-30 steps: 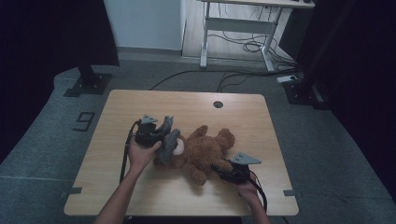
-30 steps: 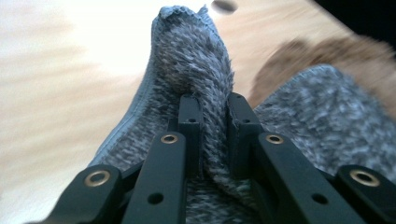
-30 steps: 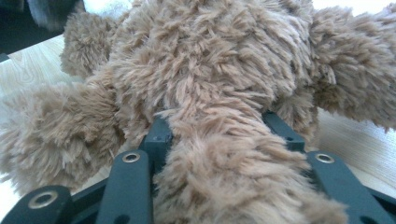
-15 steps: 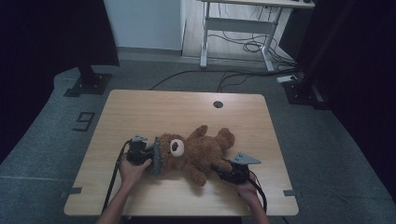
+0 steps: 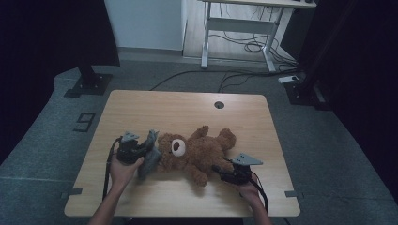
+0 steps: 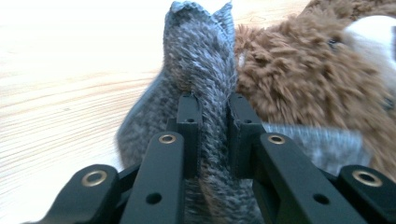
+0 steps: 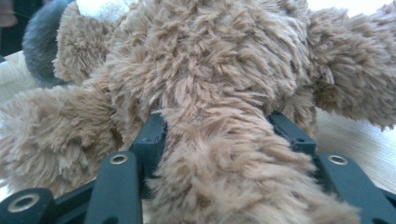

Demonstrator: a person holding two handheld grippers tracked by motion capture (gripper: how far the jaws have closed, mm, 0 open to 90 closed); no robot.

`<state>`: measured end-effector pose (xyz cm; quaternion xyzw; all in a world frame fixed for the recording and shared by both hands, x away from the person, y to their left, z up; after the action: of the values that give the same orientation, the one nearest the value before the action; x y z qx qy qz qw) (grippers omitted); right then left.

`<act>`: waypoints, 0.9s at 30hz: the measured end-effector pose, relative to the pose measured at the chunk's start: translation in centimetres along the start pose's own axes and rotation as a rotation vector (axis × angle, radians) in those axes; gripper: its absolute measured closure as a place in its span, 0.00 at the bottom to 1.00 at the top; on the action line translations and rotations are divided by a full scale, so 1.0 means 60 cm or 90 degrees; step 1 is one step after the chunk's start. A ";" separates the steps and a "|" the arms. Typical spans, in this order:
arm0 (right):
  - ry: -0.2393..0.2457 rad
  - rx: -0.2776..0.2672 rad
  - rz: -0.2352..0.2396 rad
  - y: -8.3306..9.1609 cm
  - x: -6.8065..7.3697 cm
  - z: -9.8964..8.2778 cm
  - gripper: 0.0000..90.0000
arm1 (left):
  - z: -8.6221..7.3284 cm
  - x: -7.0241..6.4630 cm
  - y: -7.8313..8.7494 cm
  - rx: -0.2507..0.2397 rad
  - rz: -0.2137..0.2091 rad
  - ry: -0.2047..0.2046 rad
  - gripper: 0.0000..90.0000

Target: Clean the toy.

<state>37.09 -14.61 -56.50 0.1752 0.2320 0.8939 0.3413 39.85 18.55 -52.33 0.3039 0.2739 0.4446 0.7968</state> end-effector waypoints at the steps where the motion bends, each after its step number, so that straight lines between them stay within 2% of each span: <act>1: -0.001 0.000 0.000 0.000 0.000 0.000 0.50 | -0.006 0.002 0.008 -0.004 -0.001 0.000 0.85; 7: -0.013 -0.004 -0.005 0.000 -0.002 0.001 0.45 | -0.052 0.020 0.047 -0.012 0.004 0.000 0.85; 12: -0.015 -0.004 -0.008 0.000 -0.003 0.001 0.43 | -0.091 0.034 0.062 0.001 0.005 -0.001 0.85; 14: -0.017 -0.006 -0.008 0.000 -0.003 0.001 0.44 | -0.104 0.043 0.065 0.006 0.015 0.002 0.85; 17: -0.016 -0.008 -0.005 0.000 0.001 0.002 0.47 | -0.121 0.052 0.064 0.021 0.028 0.006 0.84; 20: -0.012 -0.007 -0.012 -0.002 0.006 0.004 0.47 | -0.136 0.053 0.057 0.044 0.044 -0.006 0.84; 22: -0.013 -0.010 -0.012 -0.003 0.005 0.005 0.47 | -0.144 0.056 0.050 0.065 0.049 -0.012 0.83; 27: -0.015 -0.012 -0.013 -0.011 0.009 0.009 0.48 | -0.157 0.062 0.034 0.090 0.052 -0.003 0.81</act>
<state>37.32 -13.66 -56.30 0.1801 0.2213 0.8904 0.3545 33.79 24.91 -57.74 0.3716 0.2904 0.4556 0.7550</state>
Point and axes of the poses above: each handheld gripper's, and its own axes: y roughly backward along the jaws, z roughly out of its top, x roughly to its left, the point moved 7 cm from there along -y, roughly forward along the jaws, and after that the axes turned 9 degrees about x, right-handed, at the moved point
